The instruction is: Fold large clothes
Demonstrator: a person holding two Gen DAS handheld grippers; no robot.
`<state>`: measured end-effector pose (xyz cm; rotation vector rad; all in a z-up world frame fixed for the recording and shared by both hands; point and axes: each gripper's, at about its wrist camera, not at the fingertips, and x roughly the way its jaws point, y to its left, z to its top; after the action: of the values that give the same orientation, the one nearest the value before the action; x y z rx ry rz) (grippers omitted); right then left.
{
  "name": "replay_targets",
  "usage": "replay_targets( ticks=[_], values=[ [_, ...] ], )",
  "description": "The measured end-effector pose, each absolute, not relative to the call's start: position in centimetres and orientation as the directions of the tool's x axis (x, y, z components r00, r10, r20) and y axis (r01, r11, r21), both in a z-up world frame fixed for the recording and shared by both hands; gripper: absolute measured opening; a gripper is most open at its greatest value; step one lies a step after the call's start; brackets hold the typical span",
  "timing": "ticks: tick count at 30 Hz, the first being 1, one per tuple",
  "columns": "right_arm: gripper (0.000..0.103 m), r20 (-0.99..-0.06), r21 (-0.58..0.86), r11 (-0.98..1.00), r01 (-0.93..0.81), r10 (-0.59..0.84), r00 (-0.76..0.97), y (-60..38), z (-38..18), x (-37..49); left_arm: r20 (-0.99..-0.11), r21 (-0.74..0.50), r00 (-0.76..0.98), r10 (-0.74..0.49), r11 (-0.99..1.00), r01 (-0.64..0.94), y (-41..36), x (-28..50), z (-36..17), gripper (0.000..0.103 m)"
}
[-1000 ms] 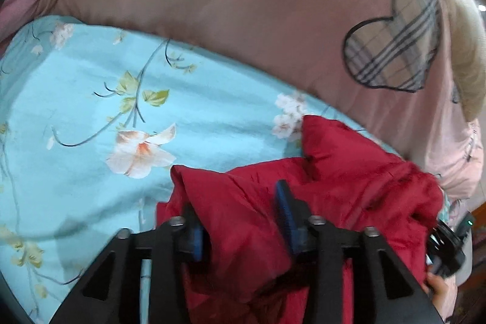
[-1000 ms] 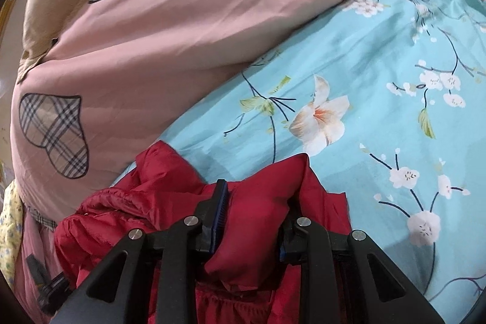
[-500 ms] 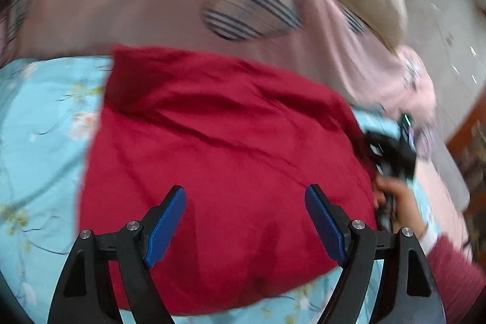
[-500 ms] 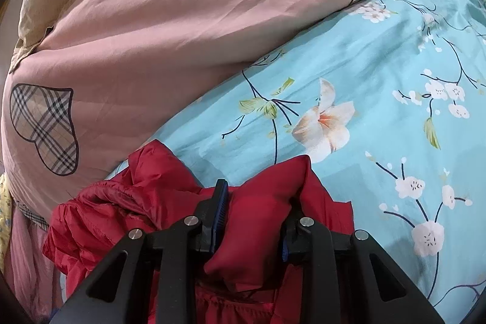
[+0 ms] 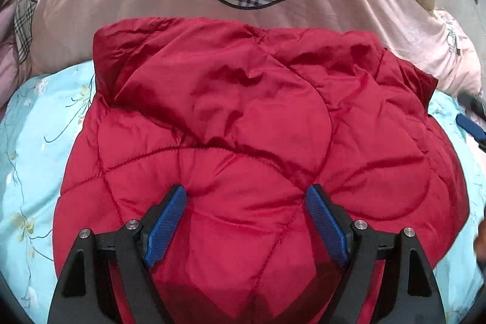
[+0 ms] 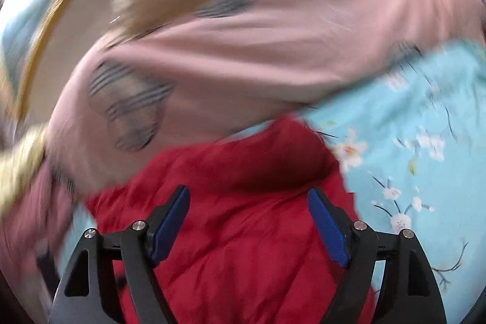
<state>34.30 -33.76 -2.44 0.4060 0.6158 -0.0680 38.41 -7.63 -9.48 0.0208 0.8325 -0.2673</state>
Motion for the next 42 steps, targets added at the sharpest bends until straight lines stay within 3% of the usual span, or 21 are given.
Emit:
replay_targets(
  ticks=[3, 7, 15, 20, 24, 31, 42],
  values=[
    [0.081, -0.671, 0.173, 0.985, 0.004, 0.115, 0.733, -28.3, -3.5, 35.3, -0.739, -0.086, 0.637, -0.22, 0.968, 0.235, -8.0, 38.7, -9.4, 0.083],
    [0.08, -0.775, -0.039, 0.995, -0.092, 0.028, 0.631, -24.1, -6.3, 37.9, -0.748, -0.084, 0.627, -0.216, 0.969, 0.234, -8.1, 39.5, -9.4, 0.083],
    [0.081, -0.819, 0.107, 0.99, 0.087, 0.039, 0.572, -28.9, -9.0, 42.6, -0.731, -0.163, 0.622, -0.282, 0.957, 0.241, -5.9, 39.0, -7.0, 0.079],
    [0.081, -0.799, 0.183, 0.968, 0.171, 0.045, 0.599, -31.1, -9.5, 43.2, -0.743, -0.154, 0.629, -0.228, 0.973, 0.17, -3.5, 40.4, -7.2, 0.079],
    [0.081, -0.792, 0.185, 0.964, 0.19, 0.032, 0.61, -31.4, -9.8, 43.3, -0.773, -0.107, 0.605, -0.192, 0.979, 0.174, -4.2, 42.2, -8.8, 0.081],
    [0.081, -0.793, 0.221, 0.953, 0.209, 0.05, 0.607, -32.1, -10.4, 43.5, -0.797, -0.157, 0.564, -0.216, 0.976, 0.152, -3.9, 44.9, -9.8, 0.082],
    [0.083, -0.793, 0.212, 0.955, 0.207, 0.044, 0.608, -31.3, -10.9, 44.0, -0.807, -0.126, 0.558, -0.192, 0.98, 0.155, -4.2, 44.7, -9.6, 0.082]
  ],
)
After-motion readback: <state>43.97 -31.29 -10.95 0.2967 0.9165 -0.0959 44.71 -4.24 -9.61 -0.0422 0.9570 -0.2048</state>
